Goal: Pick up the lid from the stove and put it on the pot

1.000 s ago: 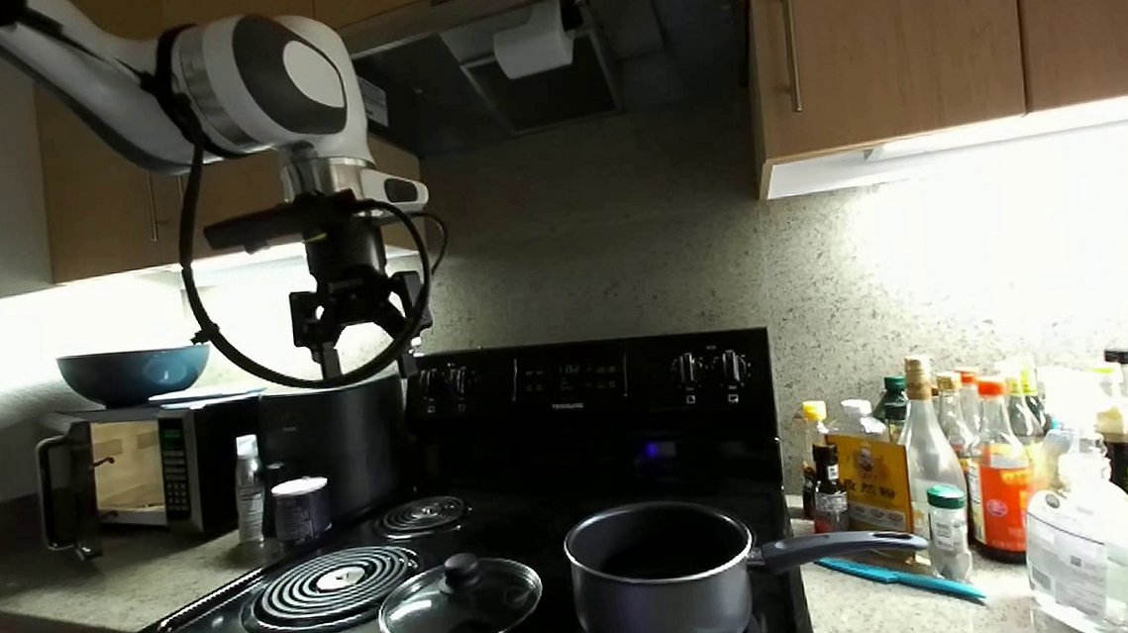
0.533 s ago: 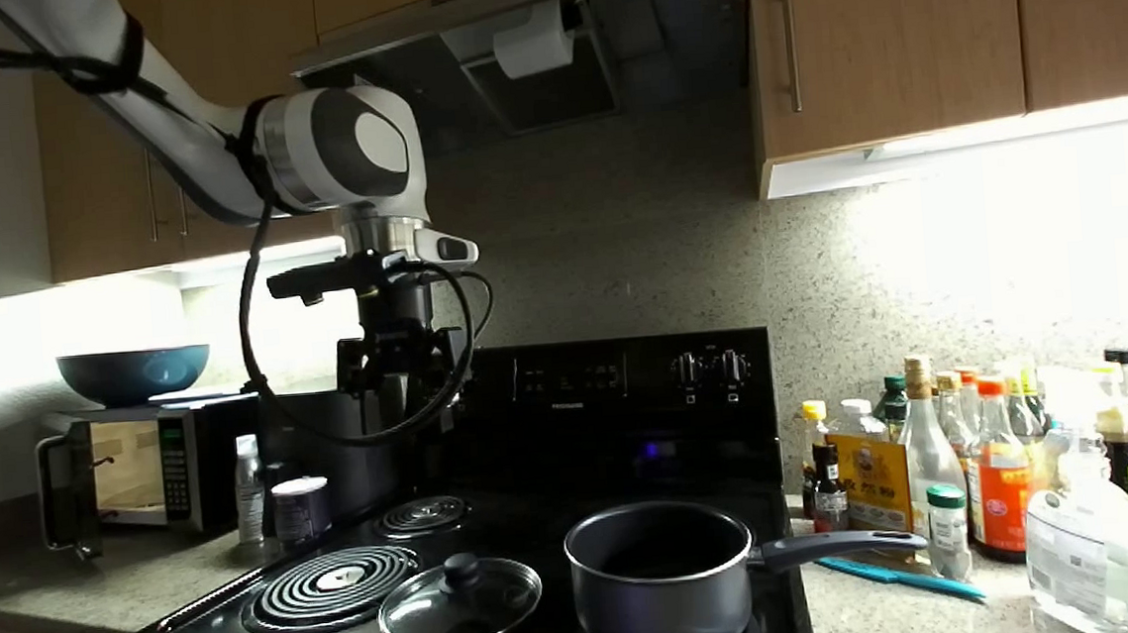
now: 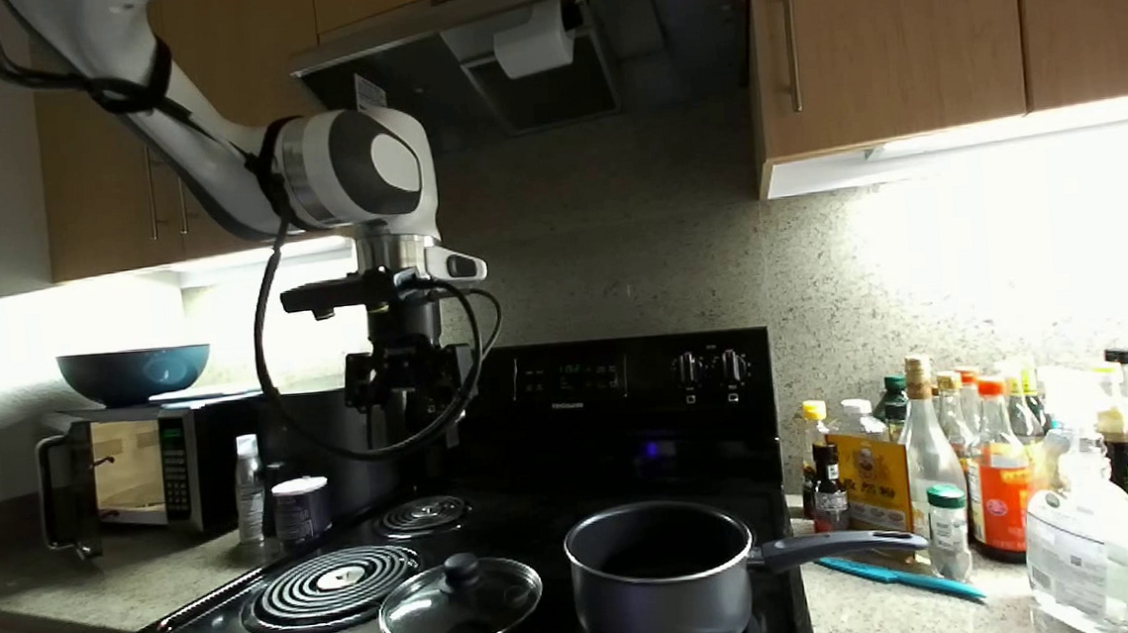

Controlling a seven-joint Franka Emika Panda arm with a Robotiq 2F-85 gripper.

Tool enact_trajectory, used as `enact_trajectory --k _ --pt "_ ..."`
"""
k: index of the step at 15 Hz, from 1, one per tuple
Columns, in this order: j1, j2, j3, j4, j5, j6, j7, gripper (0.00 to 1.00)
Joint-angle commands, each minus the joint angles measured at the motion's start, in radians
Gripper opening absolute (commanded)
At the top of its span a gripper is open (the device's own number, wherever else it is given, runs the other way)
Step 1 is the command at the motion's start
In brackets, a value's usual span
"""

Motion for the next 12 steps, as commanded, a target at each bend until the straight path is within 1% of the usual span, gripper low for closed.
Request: enact_trajectory --k 1,7,8,10,12 --pt "-0.008 0.148 -0.017 0.075 -0.009 -0.002 0.002 1.0" --pt "-0.007 0.325 -0.044 0.187 -0.014 -0.052 0.013 1.0" --pt "0.001 0.278 -0.042 0.138 0.0 -0.012 0.0 1.0" --pt "0.001 0.303 -0.046 0.151 0.0 -0.011 0.0 1.0" --pt "0.003 0.3 -0.045 0.151 0.0 -0.011 0.0 1.0"
